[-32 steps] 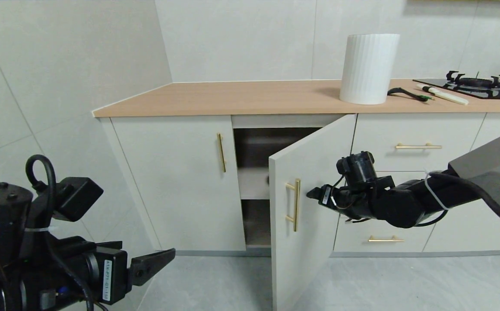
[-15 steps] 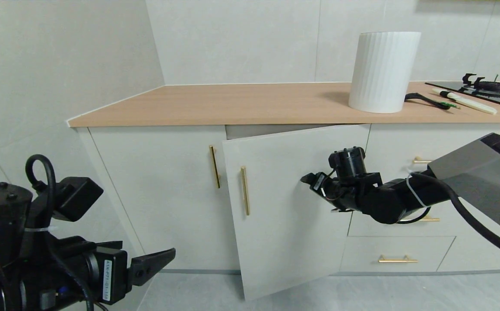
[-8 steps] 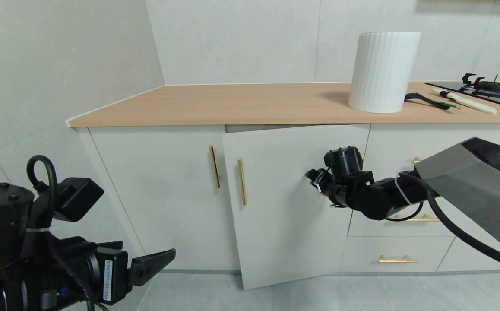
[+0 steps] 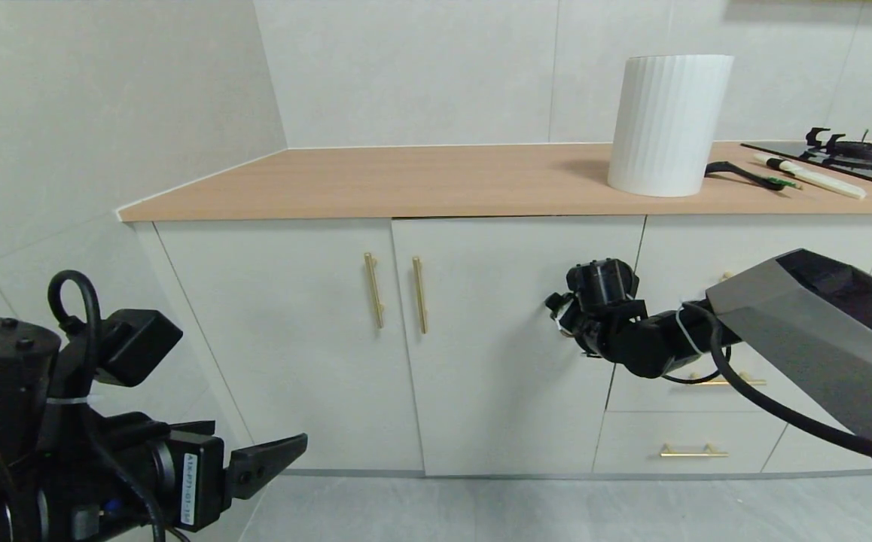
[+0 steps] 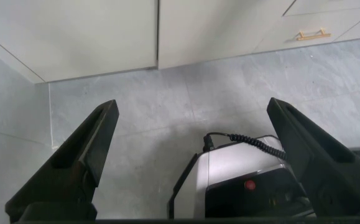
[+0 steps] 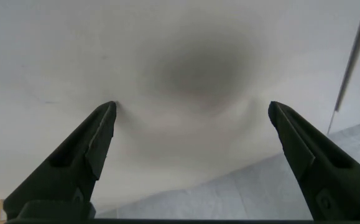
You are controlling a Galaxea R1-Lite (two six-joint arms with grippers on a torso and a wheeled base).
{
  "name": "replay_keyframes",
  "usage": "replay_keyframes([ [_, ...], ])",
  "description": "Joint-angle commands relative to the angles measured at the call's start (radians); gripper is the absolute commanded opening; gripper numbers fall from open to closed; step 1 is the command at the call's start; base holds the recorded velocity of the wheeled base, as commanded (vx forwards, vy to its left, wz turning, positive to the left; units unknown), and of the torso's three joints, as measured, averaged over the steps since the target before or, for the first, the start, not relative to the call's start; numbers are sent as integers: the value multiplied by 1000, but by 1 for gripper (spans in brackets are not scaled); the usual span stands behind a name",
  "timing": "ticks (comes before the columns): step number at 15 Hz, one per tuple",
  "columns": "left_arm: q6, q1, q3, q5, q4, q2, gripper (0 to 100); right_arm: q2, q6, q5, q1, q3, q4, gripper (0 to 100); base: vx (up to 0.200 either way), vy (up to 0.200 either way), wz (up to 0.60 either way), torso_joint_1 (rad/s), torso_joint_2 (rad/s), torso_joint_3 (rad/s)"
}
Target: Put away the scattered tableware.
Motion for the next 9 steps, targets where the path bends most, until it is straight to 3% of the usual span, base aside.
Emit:
replay_keyframes([
  [1,0,0,0,1,0,0,100,5,0,0,-1,-4,0,100,0,0,0,0,0,0],
  [9,0,0,0,1,0,0,100,20,-6,-25,-17,-24,5,100,0,0,0,0,0,0],
])
